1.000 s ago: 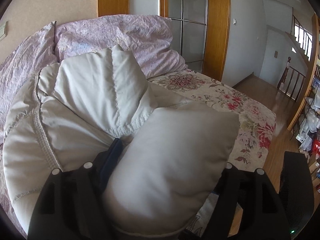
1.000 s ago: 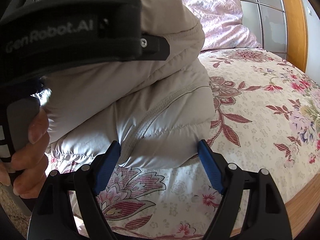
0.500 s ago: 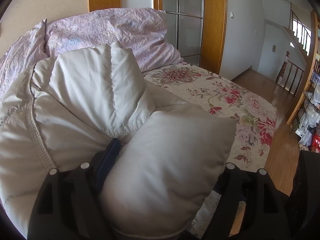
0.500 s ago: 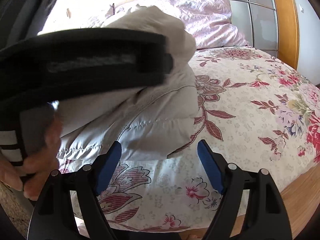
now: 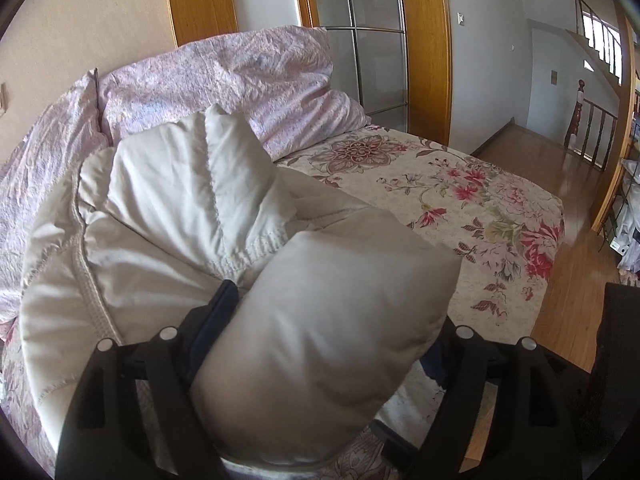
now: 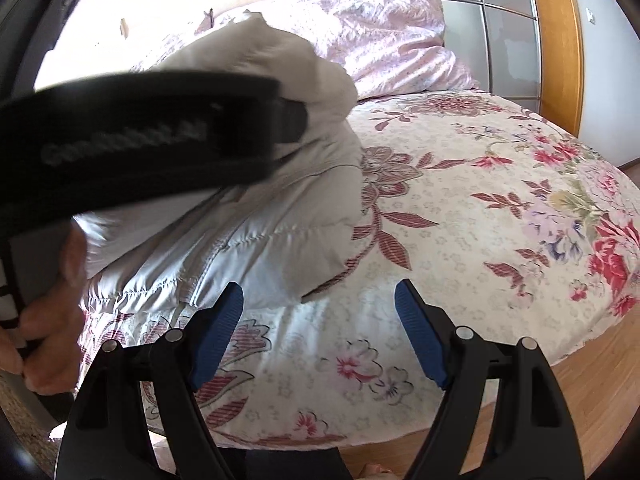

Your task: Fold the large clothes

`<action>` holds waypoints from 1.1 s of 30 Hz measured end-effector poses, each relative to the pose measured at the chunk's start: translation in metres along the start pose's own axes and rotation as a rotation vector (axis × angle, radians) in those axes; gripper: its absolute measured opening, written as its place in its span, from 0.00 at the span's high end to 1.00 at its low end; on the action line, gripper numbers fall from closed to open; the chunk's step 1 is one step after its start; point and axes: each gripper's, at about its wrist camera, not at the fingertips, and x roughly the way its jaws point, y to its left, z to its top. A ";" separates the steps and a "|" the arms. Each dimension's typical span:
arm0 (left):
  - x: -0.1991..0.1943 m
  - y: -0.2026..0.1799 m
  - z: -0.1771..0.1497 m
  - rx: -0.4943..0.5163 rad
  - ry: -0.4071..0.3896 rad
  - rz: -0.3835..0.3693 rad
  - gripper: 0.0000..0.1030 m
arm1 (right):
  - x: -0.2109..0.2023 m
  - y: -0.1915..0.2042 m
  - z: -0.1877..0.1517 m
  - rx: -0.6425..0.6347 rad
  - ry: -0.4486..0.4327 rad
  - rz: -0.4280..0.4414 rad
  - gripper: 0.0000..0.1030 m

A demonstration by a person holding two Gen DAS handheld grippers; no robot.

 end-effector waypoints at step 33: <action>-0.114 0.214 -0.028 -0.428 -0.170 0.261 0.09 | -0.061 0.144 0.131 -0.337 -0.238 0.151 0.23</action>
